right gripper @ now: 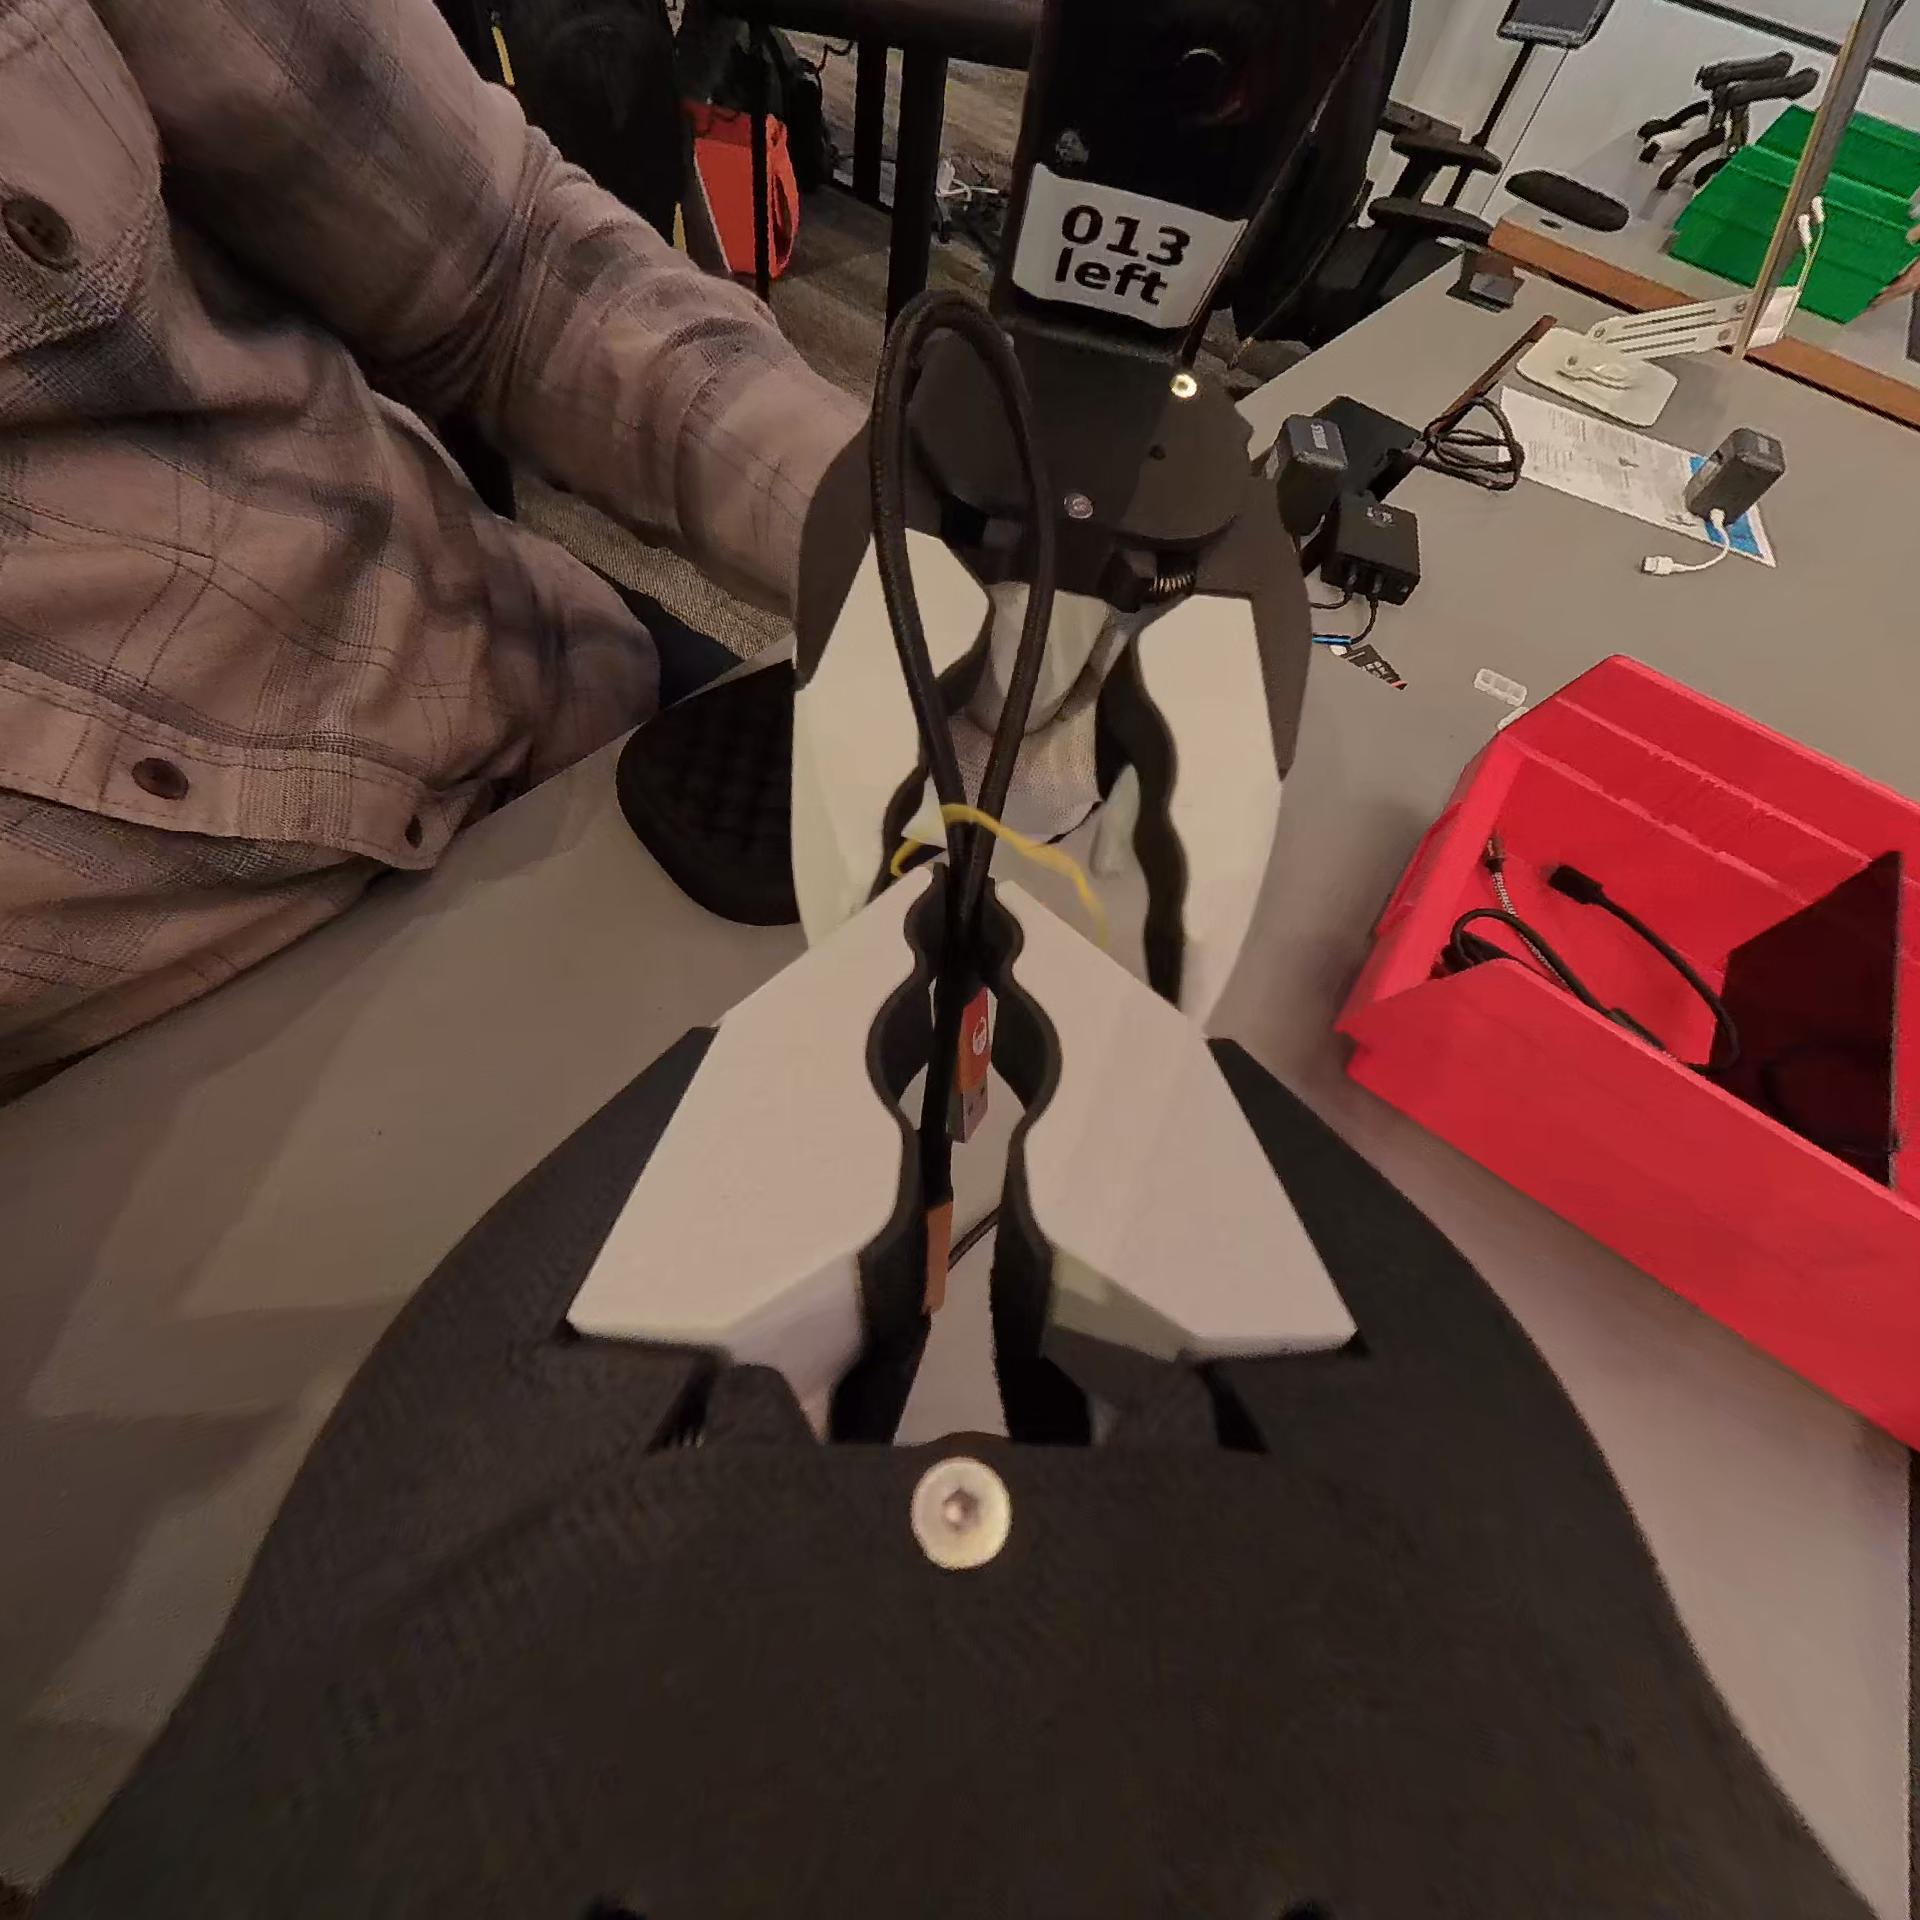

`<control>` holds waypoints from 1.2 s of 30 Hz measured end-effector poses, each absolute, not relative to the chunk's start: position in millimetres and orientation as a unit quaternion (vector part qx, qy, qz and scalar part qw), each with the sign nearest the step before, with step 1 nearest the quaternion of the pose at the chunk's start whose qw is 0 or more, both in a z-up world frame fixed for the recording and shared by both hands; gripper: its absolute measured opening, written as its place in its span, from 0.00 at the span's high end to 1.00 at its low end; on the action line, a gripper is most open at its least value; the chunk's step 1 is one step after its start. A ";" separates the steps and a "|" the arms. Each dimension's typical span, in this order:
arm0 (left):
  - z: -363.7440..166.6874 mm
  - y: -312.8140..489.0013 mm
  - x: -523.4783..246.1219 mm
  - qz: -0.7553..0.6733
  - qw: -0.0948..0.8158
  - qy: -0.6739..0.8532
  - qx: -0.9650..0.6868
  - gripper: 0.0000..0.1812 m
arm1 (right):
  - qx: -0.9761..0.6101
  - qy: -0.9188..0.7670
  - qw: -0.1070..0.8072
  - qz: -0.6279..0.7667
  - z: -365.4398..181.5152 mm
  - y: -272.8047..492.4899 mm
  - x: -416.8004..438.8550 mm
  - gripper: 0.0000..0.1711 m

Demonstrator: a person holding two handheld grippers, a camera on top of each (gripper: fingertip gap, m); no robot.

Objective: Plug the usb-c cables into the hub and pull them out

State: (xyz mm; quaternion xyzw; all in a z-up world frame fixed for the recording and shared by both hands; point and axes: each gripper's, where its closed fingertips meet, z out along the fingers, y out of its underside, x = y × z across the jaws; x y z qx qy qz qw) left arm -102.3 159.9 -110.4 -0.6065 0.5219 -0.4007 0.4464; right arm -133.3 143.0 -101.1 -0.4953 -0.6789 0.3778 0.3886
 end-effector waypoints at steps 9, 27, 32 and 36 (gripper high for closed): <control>-106.5 151.5 -100.7 -0.402 0.452 0.539 -0.586 0.84 | -0.504 -0.672 0.389 0.378 -99.8 147.2 -128.6 0.99; -122.2 155.2 -111.1 -0.385 0.387 0.552 -0.630 0.93 | -0.528 -0.671 0.378 0.358 -108.4 155.0 -127.6 1.00; -124.3 154.5 -113.9 -0.381 0.368 0.557 -0.639 1.00 | -0.537 -0.668 0.378 0.349 -108.8 158.7 -126.4 1.00; -128.4 157.0 -113.5 -0.364 0.364 0.562 -0.647 1.00 | -0.542 -0.669 0.374 0.344 -111.2 159.5 -127.2 1.00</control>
